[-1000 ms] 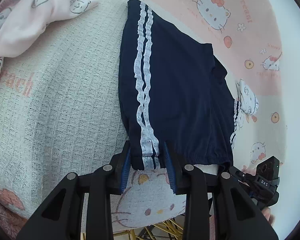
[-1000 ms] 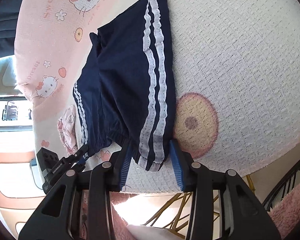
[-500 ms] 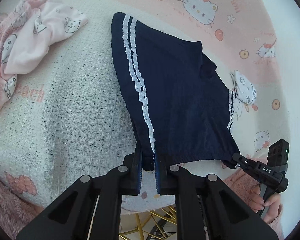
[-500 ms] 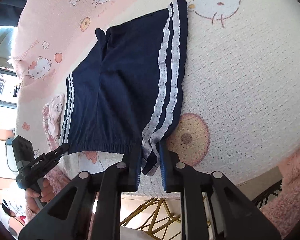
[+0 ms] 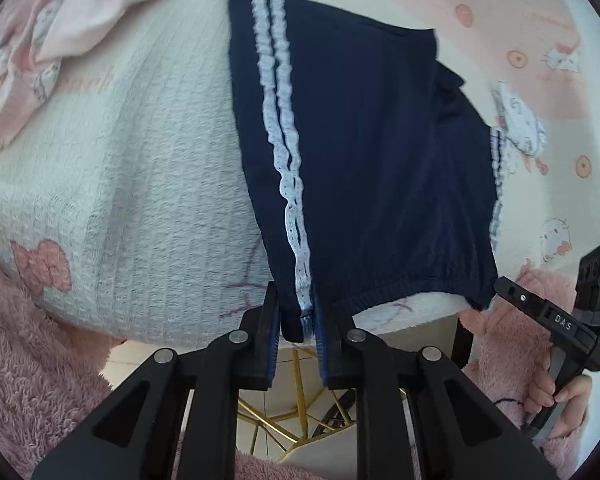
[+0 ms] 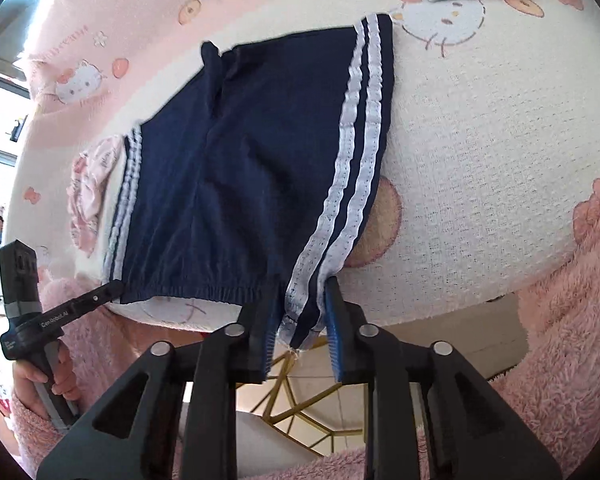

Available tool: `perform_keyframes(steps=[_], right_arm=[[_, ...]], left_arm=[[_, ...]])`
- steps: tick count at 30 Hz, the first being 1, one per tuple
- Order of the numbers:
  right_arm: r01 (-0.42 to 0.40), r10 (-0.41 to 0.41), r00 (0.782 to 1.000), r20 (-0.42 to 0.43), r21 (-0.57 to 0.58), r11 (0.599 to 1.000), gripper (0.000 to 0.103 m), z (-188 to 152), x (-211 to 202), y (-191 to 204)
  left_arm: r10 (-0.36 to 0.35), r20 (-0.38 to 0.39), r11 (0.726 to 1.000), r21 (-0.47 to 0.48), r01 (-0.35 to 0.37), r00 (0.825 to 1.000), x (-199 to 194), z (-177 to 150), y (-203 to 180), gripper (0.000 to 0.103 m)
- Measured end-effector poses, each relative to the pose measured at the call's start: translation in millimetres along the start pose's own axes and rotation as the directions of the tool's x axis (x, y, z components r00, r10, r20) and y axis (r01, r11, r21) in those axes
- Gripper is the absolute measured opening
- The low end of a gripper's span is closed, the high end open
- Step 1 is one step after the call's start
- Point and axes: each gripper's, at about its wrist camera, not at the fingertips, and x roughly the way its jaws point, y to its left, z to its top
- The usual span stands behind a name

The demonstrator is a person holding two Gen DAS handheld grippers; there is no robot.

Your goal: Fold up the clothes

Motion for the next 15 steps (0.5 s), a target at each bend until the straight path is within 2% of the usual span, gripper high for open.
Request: perform_keyframes(steps=[3,6,7,9,10,12,15], right_arm=[[-0.052,0.046,0.996,0.080,0.074,0.996,0.033,7,-18,-14],[-0.083,0.060,0.977,0.205,0.106,0.991,0.043,20,-45,-28],[-0.066,0.046,0.978,0.201,0.091,0.994,0.046,28,-44,-30],[-0.005,-0.001,0.993,0.118,0.047,0.999,0.046,50,-28,-26],[0.026,-0.028,0.996,0.081,0.015,1.000,0.046,58,-19,-22],[0.048,-0.044,0.997,0.056,-0.070,0.996,0.046,74,-6,-7],[0.094,-0.085,0.995,0.052,-0.212,0.973,0.046,84,11,21]], left_arm=[[0.004,0.089,1.000,0.024,-0.006,0.996,-26,1,0,0.025],[0.050,0.170,0.992,0.102,-0.068,0.984,-45,10,-12,0.030],[0.063,0.181,0.987,0.134,-0.088,0.981,-45,16,-19,0.030],[0.081,0.191,0.973,0.198,-0.119,0.978,-42,28,-36,0.030],[0.066,0.194,0.964,0.240,-0.112,0.979,-40,32,-45,0.030],[0.022,0.183,0.946,0.315,-0.080,0.983,-29,40,-65,0.030],[0.032,0.136,0.918,0.387,-0.083,0.990,4,58,-93,0.030]])
